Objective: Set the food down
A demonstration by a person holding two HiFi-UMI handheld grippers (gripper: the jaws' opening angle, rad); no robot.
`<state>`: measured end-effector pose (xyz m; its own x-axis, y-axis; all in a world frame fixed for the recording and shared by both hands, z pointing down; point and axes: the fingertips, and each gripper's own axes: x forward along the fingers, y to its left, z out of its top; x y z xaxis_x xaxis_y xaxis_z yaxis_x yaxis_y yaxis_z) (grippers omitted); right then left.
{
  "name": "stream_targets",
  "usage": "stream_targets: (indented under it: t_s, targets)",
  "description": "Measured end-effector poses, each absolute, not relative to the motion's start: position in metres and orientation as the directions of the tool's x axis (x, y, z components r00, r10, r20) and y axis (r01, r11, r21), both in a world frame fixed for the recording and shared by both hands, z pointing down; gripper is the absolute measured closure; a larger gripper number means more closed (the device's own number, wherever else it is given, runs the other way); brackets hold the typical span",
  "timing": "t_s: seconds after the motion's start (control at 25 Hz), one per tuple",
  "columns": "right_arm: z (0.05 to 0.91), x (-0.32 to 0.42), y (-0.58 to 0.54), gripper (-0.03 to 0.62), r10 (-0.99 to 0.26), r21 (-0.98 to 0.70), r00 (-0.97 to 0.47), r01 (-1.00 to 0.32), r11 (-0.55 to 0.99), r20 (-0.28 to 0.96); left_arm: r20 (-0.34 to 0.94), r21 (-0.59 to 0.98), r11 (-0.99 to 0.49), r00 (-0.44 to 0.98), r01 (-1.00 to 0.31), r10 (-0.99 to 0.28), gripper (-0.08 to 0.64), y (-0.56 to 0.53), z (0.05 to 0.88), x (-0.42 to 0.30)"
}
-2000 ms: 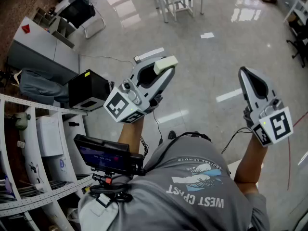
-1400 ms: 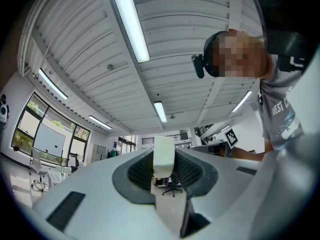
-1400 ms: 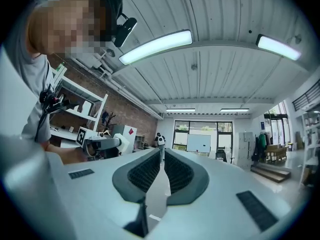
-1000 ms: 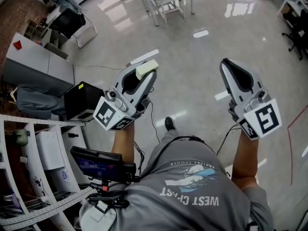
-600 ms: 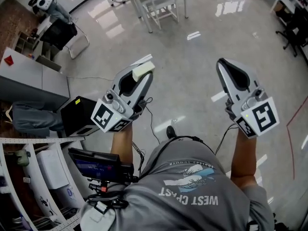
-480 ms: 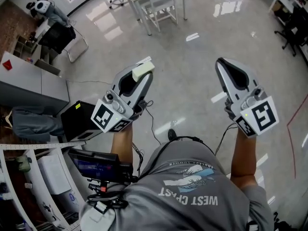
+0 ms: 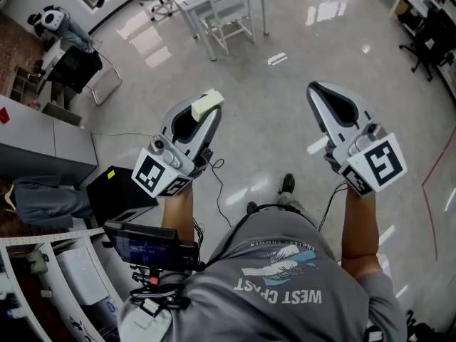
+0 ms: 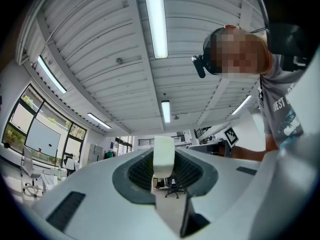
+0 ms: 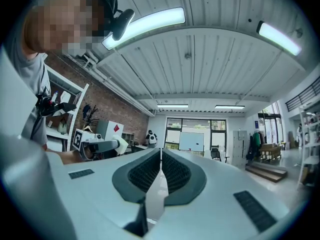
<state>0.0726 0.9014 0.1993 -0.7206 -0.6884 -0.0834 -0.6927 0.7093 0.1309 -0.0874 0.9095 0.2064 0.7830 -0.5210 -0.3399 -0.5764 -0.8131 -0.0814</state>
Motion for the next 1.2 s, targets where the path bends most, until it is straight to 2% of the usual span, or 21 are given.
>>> stream_targets:
  t_s: [0.2, 0.76, 1.2]
  targets:
    - [0.216, 0.073, 0.879, 0.583, -0.676, 0.130, -0.734, -0.678, 0.723, -0.069, -0.348, -0.078, -0.799, 0.767, -0.597, -0.539, 0.456, 0.892, 0.217, -0.085]
    - [0.206, 0.148, 0.737, 0.584, -0.592, 0.139, -0.804, -0.594, 0.792, -0.062, -0.348, -0.103, -0.753, 0.733, -0.650, -0.585, 0.456, 0.760, 0.209, 0.004]
    - [0.217, 0.124, 0.656, 0.583, -0.603, 0.098, -0.795, -0.607, 0.789, -0.071, -0.327, -0.102, -0.761, 0.744, -0.640, -0.582, 0.456, 0.674, 0.210, -0.016]
